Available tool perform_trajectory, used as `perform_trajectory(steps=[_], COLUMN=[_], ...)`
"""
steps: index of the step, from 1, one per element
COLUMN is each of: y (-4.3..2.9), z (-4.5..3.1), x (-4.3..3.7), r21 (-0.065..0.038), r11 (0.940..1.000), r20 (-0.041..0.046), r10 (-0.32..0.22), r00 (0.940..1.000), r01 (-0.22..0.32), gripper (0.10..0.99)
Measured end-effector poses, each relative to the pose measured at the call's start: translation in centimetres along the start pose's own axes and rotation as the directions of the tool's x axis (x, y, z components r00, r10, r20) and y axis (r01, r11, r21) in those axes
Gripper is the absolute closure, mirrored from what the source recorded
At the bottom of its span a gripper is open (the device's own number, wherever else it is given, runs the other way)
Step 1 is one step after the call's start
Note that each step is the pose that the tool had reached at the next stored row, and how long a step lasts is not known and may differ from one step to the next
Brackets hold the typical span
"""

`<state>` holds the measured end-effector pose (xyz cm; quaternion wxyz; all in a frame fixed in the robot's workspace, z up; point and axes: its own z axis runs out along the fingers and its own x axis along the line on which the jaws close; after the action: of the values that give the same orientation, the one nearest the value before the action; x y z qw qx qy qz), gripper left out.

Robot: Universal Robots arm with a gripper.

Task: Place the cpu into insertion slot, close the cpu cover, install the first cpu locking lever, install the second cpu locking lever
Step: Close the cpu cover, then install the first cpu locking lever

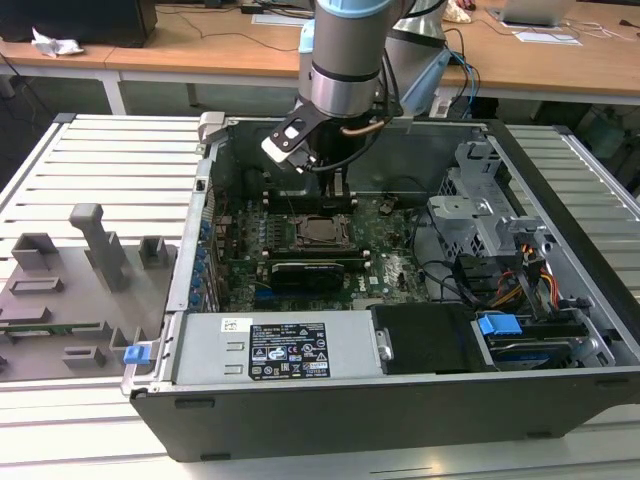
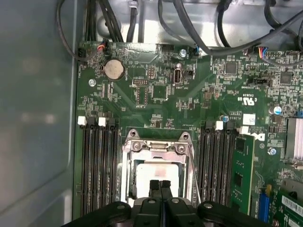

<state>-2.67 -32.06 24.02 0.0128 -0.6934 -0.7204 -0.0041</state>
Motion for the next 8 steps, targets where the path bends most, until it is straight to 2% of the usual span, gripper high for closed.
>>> perform_trajectory(steps=[8], y=[-0.4], z=[-0.05], x=[0.01], r21=[0.0], r11=[1.0], r20=[0.0003], r10=[0.0], r00=[1.0], r01=[0.0], gripper=[0.98])
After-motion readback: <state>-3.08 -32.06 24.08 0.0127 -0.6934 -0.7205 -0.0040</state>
